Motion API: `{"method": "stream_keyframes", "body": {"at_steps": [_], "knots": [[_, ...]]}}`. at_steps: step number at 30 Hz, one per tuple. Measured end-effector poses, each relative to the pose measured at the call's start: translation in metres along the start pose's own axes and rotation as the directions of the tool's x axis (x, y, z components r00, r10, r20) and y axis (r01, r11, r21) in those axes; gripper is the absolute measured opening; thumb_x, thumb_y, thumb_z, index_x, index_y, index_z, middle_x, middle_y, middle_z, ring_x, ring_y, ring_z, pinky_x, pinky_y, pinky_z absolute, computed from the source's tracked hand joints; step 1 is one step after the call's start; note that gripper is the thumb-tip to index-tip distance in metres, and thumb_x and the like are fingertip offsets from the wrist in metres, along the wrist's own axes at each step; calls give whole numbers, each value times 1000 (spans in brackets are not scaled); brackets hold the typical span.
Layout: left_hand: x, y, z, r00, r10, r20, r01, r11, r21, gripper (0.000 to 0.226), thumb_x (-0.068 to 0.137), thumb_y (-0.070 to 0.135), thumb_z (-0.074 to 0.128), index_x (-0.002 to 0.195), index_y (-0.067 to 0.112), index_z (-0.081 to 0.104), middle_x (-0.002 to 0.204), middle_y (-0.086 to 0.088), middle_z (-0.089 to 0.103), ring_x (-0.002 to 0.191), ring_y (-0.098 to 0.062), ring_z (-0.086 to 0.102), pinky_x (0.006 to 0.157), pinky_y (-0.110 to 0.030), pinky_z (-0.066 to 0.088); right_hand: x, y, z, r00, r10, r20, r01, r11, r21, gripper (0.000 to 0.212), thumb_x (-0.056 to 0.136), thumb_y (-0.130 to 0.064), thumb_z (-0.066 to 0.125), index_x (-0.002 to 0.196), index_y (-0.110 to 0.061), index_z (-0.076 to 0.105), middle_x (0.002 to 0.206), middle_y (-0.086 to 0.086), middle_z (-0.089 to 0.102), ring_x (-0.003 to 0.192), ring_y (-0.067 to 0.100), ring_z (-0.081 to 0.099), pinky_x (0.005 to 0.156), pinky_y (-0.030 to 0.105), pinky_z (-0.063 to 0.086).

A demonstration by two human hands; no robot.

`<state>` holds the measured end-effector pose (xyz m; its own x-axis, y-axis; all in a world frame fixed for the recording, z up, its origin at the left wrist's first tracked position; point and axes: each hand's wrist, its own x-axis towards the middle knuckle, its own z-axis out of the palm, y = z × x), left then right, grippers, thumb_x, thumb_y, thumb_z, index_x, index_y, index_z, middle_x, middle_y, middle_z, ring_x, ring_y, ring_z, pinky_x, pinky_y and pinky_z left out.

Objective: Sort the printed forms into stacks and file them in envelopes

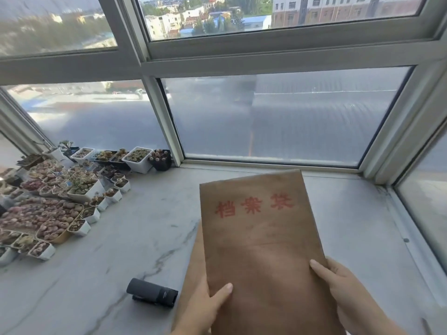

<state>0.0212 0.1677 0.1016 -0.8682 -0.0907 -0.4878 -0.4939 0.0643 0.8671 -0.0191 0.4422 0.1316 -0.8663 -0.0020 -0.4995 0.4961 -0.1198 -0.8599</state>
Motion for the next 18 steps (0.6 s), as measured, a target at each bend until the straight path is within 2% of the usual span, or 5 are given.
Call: {"method": "stream_keyframes", "body": {"at_steps": [3,9,12,16,18], "knots": [[5,-17,-23,976,-56,-210,61,998,20,22,87,-9,58,108,0,57,104,-18,67,87,-21,62,69,-15,51,22,47,29,993,2,-114,-24,981,-195,24,91,6,57,113,0,64,99,13,73,89,26,68,75,36,53],[63,-32,-78,953,-97,-287,192,926,325,28,90,8,60,118,4,58,106,-9,67,89,-17,60,65,-14,43,77,101,88,963,200,-181,-248,920,-303,34,87,5,61,119,-5,66,106,7,70,96,20,62,82,29,46],[90,-38,-99,973,33,-228,128,747,653,47,94,20,51,139,12,39,138,-8,44,127,-20,43,97,-20,33,96,113,105,944,224,-242,-317,816,-483,33,81,-7,65,111,-20,70,95,-2,72,87,15,65,75,28,49],[88,-46,-132,967,179,-180,48,568,821,56,76,12,55,132,14,50,135,-8,45,124,-29,42,105,-32,28,93,124,122,885,167,-435,-406,732,-546,45,76,-14,59,121,-20,55,111,3,62,94,21,62,77,32,49],[82,-47,-157,988,148,51,-100,345,933,61,72,28,67,130,28,52,130,5,50,122,-17,48,103,-23,32,90,125,127,856,195,-478,-457,718,-525,58,76,-19,63,132,-15,48,121,7,59,104,26,59,82,33,46]]}}
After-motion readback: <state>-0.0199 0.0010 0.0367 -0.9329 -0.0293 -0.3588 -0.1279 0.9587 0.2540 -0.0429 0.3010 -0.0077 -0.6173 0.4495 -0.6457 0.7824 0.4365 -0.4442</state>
